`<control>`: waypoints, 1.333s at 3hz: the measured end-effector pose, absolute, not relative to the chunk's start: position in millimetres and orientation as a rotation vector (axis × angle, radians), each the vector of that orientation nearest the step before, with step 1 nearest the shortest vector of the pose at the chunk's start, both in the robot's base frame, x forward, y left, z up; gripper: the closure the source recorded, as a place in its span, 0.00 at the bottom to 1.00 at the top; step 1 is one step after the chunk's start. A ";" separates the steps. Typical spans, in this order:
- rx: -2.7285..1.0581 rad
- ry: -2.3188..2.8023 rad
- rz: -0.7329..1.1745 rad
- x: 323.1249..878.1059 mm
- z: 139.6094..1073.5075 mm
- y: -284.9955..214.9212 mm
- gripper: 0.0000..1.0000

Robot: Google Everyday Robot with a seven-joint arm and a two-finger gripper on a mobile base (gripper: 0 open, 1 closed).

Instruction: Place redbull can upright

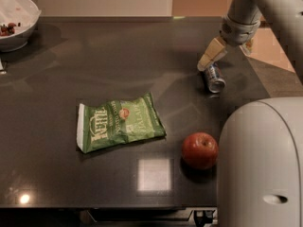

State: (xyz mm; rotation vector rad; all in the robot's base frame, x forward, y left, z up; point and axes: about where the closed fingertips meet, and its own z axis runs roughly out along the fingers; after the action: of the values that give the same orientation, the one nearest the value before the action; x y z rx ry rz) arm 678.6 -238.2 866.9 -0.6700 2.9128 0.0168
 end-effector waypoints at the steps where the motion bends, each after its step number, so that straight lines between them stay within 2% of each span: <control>1: -0.524 2.948 -0.026 694.7 859.9 -233.7 0.00; 2: -0.455 2.971 -0.042 702.7 852.8 -226.9 0.00; 3: -0.419 2.992 -0.045 706.4 845.5 -222.4 0.07; 4: -0.412 3.005 -0.045 708.7 840.5 -218.1 0.30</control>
Offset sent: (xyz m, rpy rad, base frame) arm 0.0165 0.0149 -0.0125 -0.0575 0.0925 -0.2128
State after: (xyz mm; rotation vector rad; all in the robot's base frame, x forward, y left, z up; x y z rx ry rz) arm 708.7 -218.1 840.5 -0.4118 3.0052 -0.0449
